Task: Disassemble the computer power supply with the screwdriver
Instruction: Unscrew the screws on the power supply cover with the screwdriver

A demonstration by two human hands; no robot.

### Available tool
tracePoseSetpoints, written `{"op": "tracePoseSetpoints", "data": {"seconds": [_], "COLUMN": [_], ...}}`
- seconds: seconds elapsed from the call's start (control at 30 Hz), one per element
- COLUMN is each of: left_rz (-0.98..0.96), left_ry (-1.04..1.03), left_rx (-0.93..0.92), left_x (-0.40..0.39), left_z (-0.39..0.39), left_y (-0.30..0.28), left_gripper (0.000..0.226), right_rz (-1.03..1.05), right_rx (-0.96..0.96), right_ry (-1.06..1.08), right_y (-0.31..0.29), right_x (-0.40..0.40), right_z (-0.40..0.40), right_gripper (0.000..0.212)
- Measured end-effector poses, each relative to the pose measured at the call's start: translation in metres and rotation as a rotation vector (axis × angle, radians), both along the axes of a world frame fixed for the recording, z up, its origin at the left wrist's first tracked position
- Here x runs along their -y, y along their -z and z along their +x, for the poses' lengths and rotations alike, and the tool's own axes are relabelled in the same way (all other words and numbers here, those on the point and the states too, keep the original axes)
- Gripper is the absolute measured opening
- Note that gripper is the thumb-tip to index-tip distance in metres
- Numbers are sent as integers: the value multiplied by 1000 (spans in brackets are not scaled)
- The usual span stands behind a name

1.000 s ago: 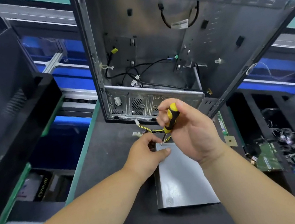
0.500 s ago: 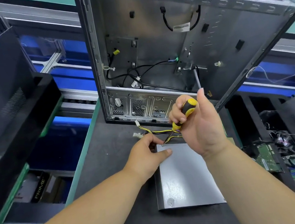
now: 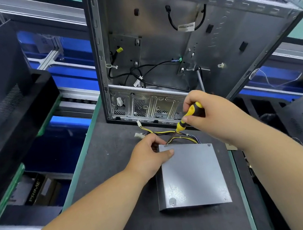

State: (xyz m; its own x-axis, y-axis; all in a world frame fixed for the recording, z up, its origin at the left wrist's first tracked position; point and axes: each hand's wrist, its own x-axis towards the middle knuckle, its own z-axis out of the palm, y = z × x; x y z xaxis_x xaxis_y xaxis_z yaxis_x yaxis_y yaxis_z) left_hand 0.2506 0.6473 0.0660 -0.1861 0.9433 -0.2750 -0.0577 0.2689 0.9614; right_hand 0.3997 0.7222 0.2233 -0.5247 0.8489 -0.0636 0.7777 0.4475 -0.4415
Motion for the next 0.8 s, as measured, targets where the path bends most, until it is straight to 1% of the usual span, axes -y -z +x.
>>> {"op": "tracePoseSetpoints", "data": {"seconds": [0.1, 0.17, 0.23, 0.27, 0.33, 0.4, 0.5, 0.53, 0.8], "left_rz": [5, 9, 10, 8, 5, 8, -2, -5, 0], "left_ry": [-2, 3, 12, 14, 17, 24, 45, 55, 62], "left_rx": [8, 5, -2, -16, -62, -55, 38, 42, -32], "left_x": [1, 1, 2, 2, 3, 4, 4, 4, 0], "left_z": [0, 0, -1, -1, -1, -2, -5, -7, -12], "left_y": [-1, -2, -2, -2, -2, -3, -3, -3, -1], "left_gripper": [25, 26, 26, 25, 24, 23, 19, 18, 26], "right_rz": [24, 66, 117, 132, 141, 123, 108, 103, 53], "right_rx": [122, 185, 219, 200, 83, -19, -31, -31, -32], "right_ry": [-100, -131, -134, -116, -31, 43, 41, 36, 12], "right_y": [-11, -14, -15, -16, -17, -18, -14, -12, 2], "right_x": [2, 6, 8, 8, 6, 5, 6, 6, 5], "right_z": [-8, -12, -12, -10, -3, 3, 6, 6, 2], "right_gripper": [16, 14, 18, 17, 15, 14, 15, 16, 14]}}
